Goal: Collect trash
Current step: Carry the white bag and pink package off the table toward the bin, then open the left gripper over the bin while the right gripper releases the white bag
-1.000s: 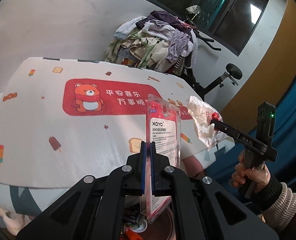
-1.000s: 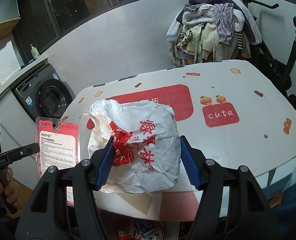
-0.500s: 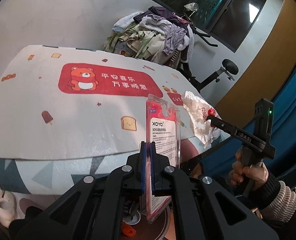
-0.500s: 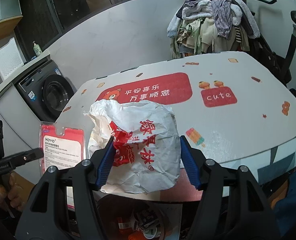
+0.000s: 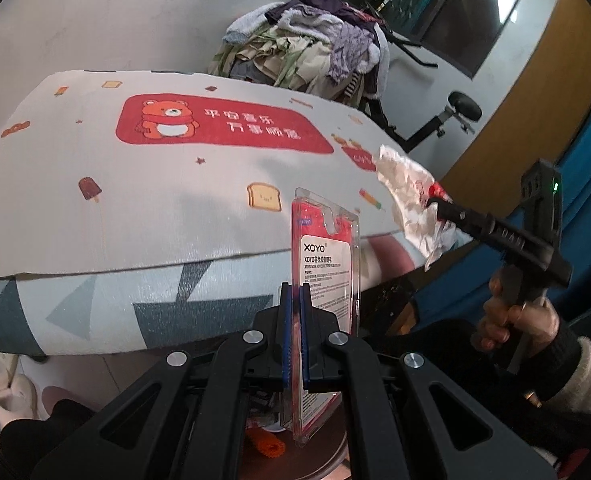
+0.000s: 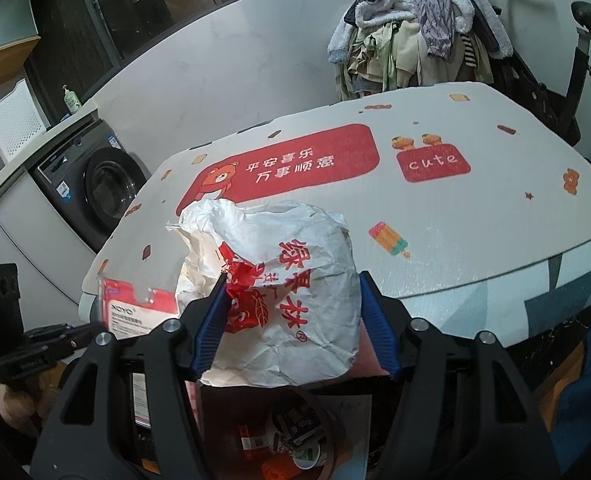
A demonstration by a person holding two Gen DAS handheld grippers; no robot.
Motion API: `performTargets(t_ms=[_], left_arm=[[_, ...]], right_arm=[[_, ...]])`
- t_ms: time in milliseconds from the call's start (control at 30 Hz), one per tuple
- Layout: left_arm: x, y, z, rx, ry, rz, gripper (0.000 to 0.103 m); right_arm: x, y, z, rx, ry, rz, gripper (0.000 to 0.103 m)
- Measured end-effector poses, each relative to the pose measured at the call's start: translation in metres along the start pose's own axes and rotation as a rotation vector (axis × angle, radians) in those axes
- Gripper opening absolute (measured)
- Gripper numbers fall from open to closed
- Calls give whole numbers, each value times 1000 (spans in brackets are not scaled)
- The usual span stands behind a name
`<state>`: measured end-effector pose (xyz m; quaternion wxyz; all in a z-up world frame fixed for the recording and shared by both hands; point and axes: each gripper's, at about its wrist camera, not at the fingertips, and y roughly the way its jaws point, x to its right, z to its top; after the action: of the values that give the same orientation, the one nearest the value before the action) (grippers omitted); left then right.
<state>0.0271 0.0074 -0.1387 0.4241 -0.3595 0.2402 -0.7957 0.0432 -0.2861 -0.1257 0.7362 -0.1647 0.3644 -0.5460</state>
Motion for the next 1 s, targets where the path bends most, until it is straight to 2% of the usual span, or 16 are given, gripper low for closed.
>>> performTargets(t_ms=[267,300,333,367,400,467,533,633,800,1000], left_arm=[[-4,18,-17,-63,14,2,7],[-4,19,-17,-67,14,1,18],[-4,19,-17,-68,16,7,36],[-5,18,-18,-62,18,16,44],[-4,16,-17,-56,20,19,51],[-3,11,-16,-41,42,46,55],[-3,5,-16,-24,56,78,69],[-4,-7,-16,8,80,130,83],[-7,-23,-17,50,103,200,93],[-15,-34,-17,75,105,253,96]], right_arm=[[-8,4,-12,-23,-21,5,63],[-10,5,-14,-25,-25,6,63],[-10,5,-16,-26,-28,6,63],[-12,5,-18,-29,-34,5,63],[-14,5,-21,-33,-40,4,63],[-16,7,-25,-44,-50,3,63],[-19,9,-30,-57,-61,1,63],[-24,14,-40,-83,-89,-1,63],[-36,21,-56,-135,-145,5,63],[-56,31,-73,-199,-226,18,63]])
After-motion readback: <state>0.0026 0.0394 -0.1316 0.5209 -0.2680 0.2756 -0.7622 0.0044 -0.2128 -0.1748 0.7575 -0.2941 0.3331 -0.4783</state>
